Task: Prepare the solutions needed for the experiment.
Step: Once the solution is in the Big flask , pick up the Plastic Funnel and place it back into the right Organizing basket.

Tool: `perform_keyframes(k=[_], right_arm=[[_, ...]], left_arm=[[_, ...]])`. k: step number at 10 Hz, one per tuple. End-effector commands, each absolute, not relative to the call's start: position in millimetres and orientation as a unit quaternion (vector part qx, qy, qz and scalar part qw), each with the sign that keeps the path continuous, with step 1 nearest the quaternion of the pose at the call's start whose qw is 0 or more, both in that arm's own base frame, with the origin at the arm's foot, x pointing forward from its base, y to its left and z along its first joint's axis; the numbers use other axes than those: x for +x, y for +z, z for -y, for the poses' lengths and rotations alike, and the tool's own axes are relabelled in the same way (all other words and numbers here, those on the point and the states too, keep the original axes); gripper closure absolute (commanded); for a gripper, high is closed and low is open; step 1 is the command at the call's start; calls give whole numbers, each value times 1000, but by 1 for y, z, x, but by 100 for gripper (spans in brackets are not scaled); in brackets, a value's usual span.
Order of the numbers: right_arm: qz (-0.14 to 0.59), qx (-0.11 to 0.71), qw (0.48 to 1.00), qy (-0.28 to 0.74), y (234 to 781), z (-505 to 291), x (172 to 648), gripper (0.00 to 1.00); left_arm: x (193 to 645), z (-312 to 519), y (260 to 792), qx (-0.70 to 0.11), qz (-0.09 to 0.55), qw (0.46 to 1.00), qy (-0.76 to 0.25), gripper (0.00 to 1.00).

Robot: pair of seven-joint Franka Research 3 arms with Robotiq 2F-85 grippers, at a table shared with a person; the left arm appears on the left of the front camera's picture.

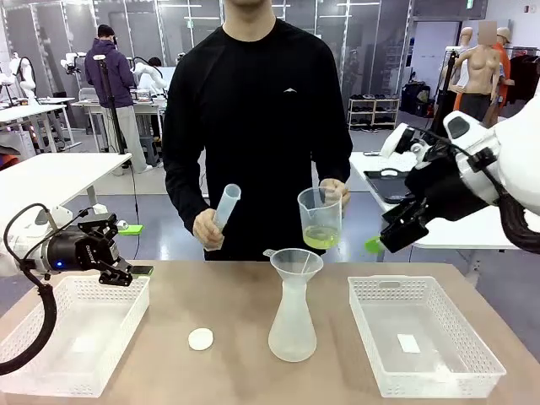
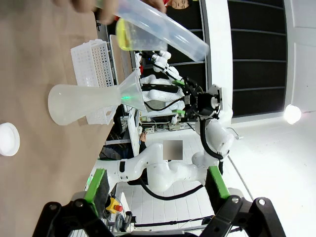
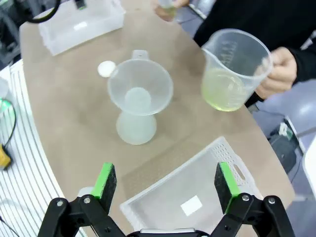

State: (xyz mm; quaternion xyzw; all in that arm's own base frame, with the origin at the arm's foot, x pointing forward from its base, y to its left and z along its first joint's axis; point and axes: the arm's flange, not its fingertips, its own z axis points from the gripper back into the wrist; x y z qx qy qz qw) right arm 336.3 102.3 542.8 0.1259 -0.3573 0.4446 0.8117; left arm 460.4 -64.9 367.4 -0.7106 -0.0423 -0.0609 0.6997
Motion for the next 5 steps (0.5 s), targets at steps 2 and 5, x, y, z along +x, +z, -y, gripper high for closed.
perform_keyframes(k=[2,5], right_arm=[[352,122,793,481,541,-111,333,0],[354,124,804,462,542,-110,333,0]], left_arm=[[460,66,370,-709,40,701,-62,0],[460,66,370,-709,40,701,-62,0]])
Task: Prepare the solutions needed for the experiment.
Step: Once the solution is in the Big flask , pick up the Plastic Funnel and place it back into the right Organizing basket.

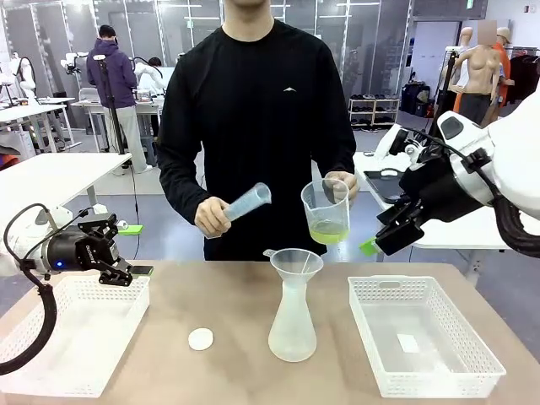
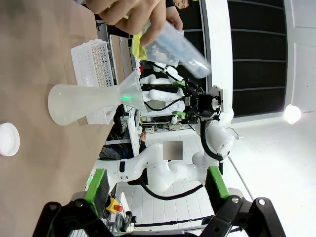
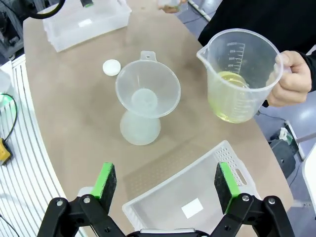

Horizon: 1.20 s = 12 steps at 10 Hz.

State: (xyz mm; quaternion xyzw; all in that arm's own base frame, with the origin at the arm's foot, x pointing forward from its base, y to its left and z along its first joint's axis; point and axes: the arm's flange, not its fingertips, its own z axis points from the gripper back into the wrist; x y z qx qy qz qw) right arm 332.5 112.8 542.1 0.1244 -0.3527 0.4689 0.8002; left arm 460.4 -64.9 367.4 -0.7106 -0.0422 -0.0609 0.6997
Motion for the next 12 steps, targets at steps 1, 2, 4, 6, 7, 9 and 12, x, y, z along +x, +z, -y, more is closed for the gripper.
perform_keyframes(k=[1,2,4,6,7,9,12], right_arm=[[305,207,830,419,533,-99,355,0],[269,256,862,344,523,-74,369,0],[240,339,877,241,499,-27,378,0],[177,456,863,126,474,9,379,0],[162,529,829,86,459,17,382,0],[151,618,770,49,425,33,395,0],[157,701,695,6,389,44,399,0]], left_arm=[[460,66,370,-709,40,701,-62,0],[460,66,370,-709,40,701,-62,0],[460,66,370,-709,40,701,-62,0],[460,66,370,-709,40,701,-62,0],[460,66,370,-709,40,701,-62,0],[460,66,370,-709,40,701,-62,0],[460,66,370,-709,40,701,-62,0]])
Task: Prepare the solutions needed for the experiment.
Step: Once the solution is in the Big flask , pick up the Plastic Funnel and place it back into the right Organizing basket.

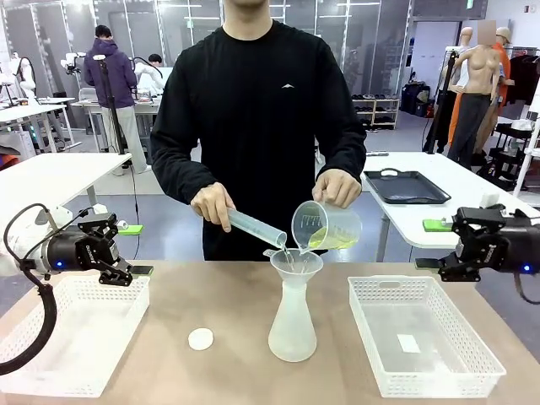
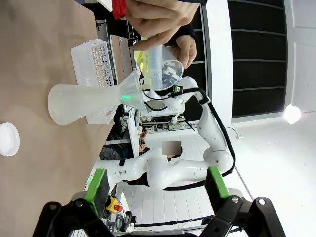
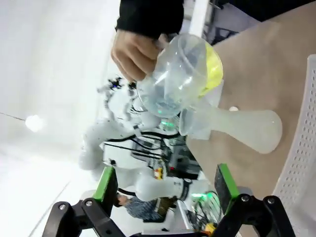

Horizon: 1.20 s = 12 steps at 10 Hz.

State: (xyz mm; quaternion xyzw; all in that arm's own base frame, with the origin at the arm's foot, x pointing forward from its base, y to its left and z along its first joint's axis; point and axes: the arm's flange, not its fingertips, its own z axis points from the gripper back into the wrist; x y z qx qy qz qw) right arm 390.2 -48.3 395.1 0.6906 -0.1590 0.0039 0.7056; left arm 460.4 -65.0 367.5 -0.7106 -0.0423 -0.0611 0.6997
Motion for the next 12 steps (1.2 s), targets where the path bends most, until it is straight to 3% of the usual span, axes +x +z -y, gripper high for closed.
perform_keyframes(k=[1,12], right_arm=[[143,706,694,7,385,43,402,0],[129,710,692,4,376,38,405,0]], left_arm=[[460,66,370,-709,40,701,-62,0],[460,66,370,-709,40,701,-62,0]])
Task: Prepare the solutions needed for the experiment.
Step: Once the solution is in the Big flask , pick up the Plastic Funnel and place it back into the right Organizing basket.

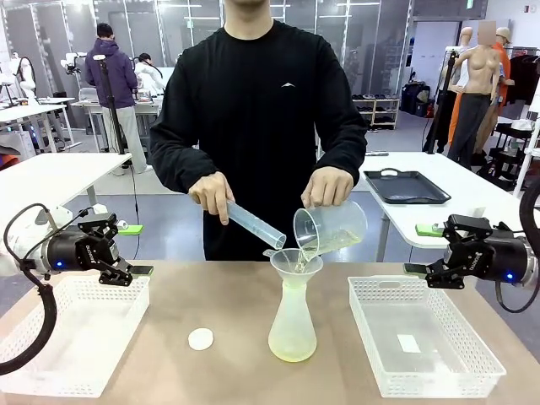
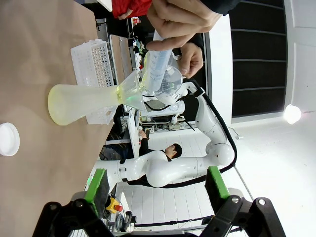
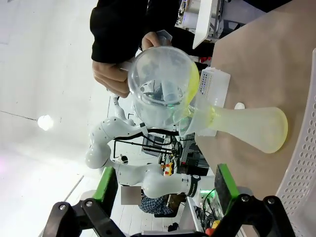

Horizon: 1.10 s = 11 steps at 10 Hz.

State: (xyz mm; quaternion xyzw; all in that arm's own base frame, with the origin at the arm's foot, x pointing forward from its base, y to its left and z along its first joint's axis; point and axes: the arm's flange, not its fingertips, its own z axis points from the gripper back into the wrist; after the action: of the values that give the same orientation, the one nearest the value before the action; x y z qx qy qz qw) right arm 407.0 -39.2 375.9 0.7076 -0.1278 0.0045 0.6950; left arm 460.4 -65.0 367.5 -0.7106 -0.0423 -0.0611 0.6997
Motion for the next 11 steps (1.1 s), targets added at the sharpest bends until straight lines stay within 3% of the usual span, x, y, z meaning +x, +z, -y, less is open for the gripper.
perform_keyframes(k=[1,11], right_arm=[[129,710,692,4,376,38,405,0],[129,710,692,4,376,38,405,0]], left_arm=[[460,66,370,-709,40,701,-62,0],[460,66,370,-709,40,701,-62,0]])
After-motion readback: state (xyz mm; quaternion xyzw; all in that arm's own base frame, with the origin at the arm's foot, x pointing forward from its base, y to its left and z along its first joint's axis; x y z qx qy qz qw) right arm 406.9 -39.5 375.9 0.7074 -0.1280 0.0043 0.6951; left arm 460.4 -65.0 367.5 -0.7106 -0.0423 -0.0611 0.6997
